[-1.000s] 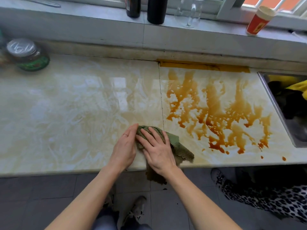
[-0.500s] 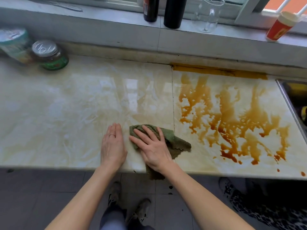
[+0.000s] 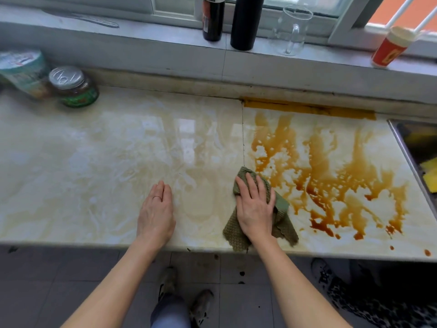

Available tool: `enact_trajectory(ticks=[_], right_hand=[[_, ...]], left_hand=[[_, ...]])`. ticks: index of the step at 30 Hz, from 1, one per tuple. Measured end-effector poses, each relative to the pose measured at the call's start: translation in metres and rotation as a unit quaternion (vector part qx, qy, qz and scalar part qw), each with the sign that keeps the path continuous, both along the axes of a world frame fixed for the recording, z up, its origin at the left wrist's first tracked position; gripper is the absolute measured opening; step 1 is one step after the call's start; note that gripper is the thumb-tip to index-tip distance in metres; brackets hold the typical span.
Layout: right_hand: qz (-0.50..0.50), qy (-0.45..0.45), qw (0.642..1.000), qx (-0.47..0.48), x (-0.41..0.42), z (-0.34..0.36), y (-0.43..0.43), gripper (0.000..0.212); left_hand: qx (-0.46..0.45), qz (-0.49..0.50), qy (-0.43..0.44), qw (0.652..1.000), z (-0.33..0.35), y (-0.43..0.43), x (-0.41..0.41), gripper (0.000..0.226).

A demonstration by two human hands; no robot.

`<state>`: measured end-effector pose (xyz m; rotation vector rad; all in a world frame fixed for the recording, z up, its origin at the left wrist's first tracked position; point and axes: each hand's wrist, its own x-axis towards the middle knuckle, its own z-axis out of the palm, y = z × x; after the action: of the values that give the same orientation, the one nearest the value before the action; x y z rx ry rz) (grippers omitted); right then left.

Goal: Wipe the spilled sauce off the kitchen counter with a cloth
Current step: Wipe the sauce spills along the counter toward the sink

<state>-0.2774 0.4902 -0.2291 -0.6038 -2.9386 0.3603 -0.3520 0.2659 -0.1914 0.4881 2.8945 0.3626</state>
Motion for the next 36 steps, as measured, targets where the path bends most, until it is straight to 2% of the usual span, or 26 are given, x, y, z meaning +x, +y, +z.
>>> enact_trajectory(ticks=[3, 8, 12, 16, 20, 23, 27, 30, 33, 36], right_hand=[[0.007, 0.02, 0.999, -0.026, 0.016, 0.0, -0.016, 0.051], [0.124, 0.001, 0.992, 0.008, 0.025, 0.002, 0.023, 0.052], [0.018, -0.009, 1.0, 0.008, 0.025, 0.002, 0.062, 0.054], [-0.008, 0.021, 1.0, -0.02, 0.029, 0.005, 0.048, 0.053], [0.092, 0.031, 0.995, -0.005, 0.049, 0.002, 0.019, 0.053], [0.147, 0.018, 0.989, 0.015, 0.062, -0.002, 0.041, 0.056], [0.021, 0.028, 0.999, 0.019, 0.058, 0.0, 0.072, 0.053], [-0.025, 0.057, 0.998, -0.006, 0.049, 0.003, 0.049, 0.052], [0.052, 0.045, 0.997, -0.026, 0.046, 0.002, 0.019, 0.053], [0.126, 0.027, 0.991, -0.02, 0.051, 0.0, 0.036, 0.055]], left_hand=[[-0.012, 0.002, 0.006, 1.0, -0.002, 0.002, 0.001, 0.062], [-0.067, -0.016, 0.001, 0.998, -0.007, 0.006, -0.002, 0.057], [-0.092, -0.016, 0.004, 0.996, -0.012, 0.004, -0.004, 0.053], [-0.087, -0.015, -0.014, 0.996, -0.011, 0.007, -0.005, 0.054], [-0.077, -0.017, -0.004, 0.997, -0.008, 0.005, -0.007, 0.05], [-0.079, -0.015, -0.021, 0.997, 0.0, 0.005, -0.011, 0.047], [-0.054, -0.005, -0.022, 0.998, 0.016, 0.015, -0.015, 0.039], [-0.018, -0.043, -0.028, 0.999, 0.021, 0.042, -0.015, 0.045], [0.016, -0.103, -0.041, 0.994, 0.022, 0.077, -0.013, 0.05], [0.033, -0.159, -0.034, 0.986, 0.023, 0.103, -0.018, 0.052]])
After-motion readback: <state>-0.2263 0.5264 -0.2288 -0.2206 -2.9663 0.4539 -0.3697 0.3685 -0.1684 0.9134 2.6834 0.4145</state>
